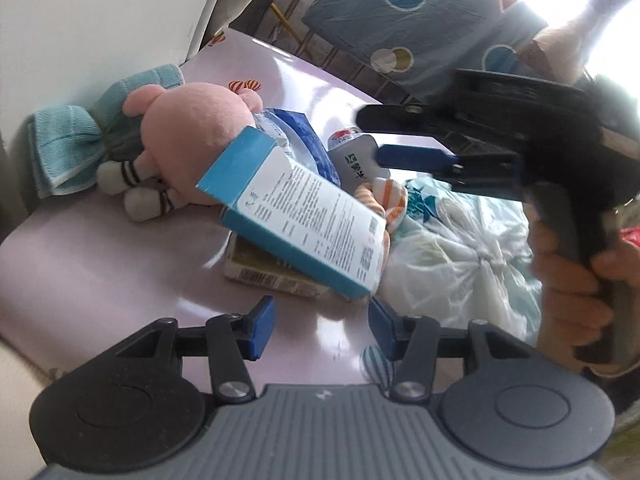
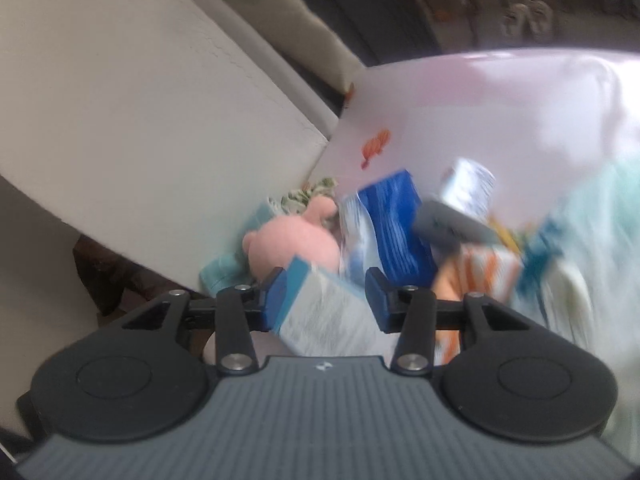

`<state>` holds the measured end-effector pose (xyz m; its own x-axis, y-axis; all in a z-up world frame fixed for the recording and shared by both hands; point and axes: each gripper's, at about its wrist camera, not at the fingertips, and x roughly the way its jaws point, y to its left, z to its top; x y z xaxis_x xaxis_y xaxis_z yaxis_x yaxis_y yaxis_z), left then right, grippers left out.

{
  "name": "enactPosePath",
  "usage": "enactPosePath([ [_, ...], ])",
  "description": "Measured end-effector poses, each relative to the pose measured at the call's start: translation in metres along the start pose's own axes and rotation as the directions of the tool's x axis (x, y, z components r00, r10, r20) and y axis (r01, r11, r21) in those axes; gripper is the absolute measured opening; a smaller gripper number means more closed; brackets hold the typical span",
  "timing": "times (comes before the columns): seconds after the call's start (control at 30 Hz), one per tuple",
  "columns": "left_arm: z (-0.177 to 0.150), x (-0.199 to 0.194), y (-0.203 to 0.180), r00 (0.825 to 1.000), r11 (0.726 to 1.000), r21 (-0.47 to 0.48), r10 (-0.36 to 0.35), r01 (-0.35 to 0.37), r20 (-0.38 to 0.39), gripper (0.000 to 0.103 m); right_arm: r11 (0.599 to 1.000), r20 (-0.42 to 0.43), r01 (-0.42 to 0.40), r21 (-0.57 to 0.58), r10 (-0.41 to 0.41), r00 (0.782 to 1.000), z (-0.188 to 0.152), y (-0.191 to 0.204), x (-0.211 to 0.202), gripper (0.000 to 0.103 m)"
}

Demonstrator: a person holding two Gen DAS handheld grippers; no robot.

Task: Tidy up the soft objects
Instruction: 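Carry the blue box into the cardboard box and open the right tool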

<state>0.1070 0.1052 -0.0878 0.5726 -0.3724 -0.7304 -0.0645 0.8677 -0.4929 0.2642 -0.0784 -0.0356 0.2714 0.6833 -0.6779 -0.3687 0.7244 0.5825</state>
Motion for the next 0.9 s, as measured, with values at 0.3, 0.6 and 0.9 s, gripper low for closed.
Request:
enactPosePath([
  [0.3, 0.018, 0.031, -0.005, 0.999, 0.998, -0.048, 0.032, -0.033, -0.020, 0.058, 0.994, -0.177, 0.047, -0.100, -0.064, 0.982, 0.000, -0.002, 0.061, 0.043],
  [0.6, 0.019, 0.023, -0.006, 0.997, 0.996, -0.058, 0.073, -0.072, 0.011, 0.058, 0.993, -0.202, 0.015, -0.116, -0.039, 0.979, -0.013, 0.008, 0.040, 0.046],
  [0.9, 0.016, -0.021, -0.044, 0.995, 0.997, 0.028, 0.069, -0.071, 0.075, 0.059, 1.000, -0.137, -0.024, -0.005, 0.023, 0.990, -0.029, 0.010, -0.026, 0.041],
])
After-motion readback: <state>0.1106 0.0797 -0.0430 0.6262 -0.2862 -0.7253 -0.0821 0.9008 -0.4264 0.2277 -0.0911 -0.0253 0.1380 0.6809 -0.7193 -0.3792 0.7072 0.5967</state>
